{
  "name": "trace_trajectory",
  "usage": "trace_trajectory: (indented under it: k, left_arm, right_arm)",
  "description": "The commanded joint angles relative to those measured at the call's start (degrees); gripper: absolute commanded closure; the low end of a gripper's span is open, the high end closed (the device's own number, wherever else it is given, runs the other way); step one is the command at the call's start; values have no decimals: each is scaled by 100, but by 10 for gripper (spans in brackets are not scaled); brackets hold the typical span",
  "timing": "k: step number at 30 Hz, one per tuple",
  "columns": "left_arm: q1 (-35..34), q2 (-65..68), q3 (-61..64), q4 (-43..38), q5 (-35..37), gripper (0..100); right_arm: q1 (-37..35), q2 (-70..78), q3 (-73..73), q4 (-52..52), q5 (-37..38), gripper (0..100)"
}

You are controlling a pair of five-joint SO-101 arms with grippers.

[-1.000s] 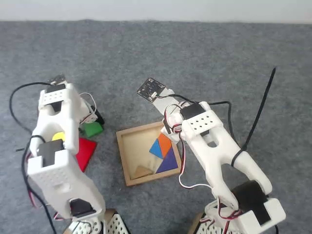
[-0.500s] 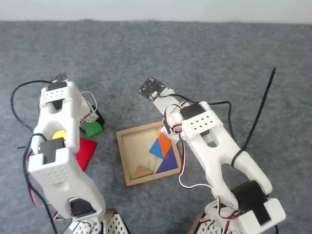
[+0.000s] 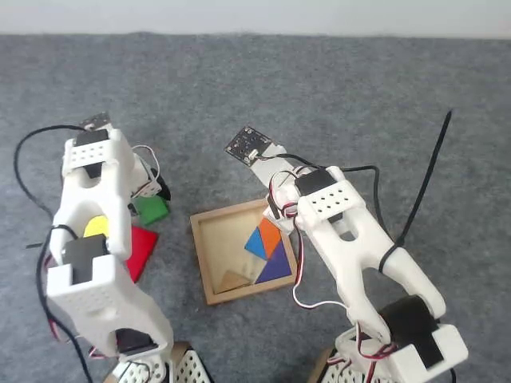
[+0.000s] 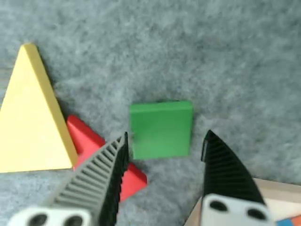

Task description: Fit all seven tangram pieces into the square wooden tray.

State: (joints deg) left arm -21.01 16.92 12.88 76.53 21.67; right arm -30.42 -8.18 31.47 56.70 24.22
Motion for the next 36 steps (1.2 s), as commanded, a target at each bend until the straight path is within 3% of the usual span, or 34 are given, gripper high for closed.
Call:
trace_trajectory:
  k: [1, 7, 15, 36]
  left_arm:
    - [44, -167, -31, 26, -88, 759]
    - [26, 571, -145, -281, -79, 760]
    - [-246, 1310, -857, 167, -105, 791]
    - [-237, 1037, -884, 316, -114, 827]
  right_arm:
    - [92, -57, -18, -75, -70, 976]
    - [92, -66, -18, -66, -70, 976]
    - [92, -66, -18, -57, -70, 976]
    - [92, -57, -18, -84, -70, 976]
